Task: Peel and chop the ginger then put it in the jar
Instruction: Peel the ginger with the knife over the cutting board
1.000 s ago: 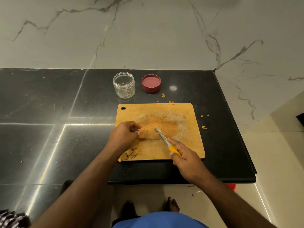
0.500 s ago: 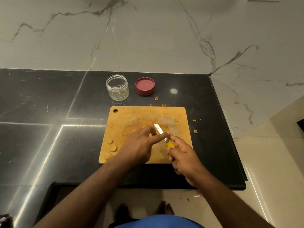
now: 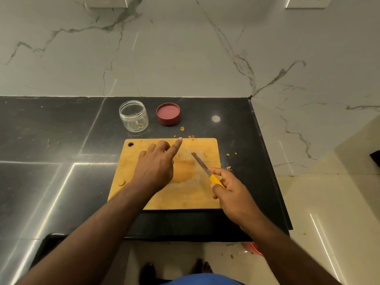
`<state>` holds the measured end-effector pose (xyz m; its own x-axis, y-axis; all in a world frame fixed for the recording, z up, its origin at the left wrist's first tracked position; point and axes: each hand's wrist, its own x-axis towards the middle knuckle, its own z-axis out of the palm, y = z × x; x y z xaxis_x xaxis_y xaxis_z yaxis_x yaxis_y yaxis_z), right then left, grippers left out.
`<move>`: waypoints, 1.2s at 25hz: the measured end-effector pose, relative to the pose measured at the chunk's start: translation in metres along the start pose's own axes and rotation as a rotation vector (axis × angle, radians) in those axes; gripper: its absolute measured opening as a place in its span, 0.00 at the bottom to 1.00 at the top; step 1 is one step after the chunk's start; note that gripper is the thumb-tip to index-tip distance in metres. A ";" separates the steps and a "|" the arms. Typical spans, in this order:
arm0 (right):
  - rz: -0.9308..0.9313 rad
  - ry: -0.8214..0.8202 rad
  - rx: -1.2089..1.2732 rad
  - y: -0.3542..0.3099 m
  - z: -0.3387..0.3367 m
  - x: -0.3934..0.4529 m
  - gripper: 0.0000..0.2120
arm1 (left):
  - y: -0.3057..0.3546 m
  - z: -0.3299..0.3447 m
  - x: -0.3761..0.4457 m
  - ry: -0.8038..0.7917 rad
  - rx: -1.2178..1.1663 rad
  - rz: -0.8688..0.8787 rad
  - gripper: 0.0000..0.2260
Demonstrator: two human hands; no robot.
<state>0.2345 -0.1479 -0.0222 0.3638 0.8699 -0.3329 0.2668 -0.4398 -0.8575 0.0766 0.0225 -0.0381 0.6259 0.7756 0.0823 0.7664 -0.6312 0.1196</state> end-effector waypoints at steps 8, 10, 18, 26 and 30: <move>-0.258 0.162 -0.600 0.009 -0.012 0.001 0.24 | 0.048 0.006 -0.031 0.095 0.080 0.333 0.35; -0.292 0.179 -0.612 0.008 -0.013 -0.003 0.24 | 0.045 0.009 -0.032 0.069 0.070 0.297 0.36; -0.410 0.164 -0.545 0.006 -0.005 -0.012 0.23 | 0.016 0.000 -0.028 0.025 0.105 0.198 0.38; -0.395 0.179 -0.510 -0.012 0.016 -0.004 0.23 | -0.042 -0.002 -0.005 -0.052 0.199 0.068 0.33; -0.267 0.145 -0.451 -0.010 0.031 0.008 0.22 | -0.098 -0.001 0.002 -0.214 0.151 -0.111 0.25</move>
<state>0.2075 -0.1295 -0.0288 0.3419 0.9388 -0.0412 0.7115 -0.2873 -0.6413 0.0030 0.0858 -0.0490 0.5409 0.8301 -0.1359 0.8348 -0.5495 -0.0342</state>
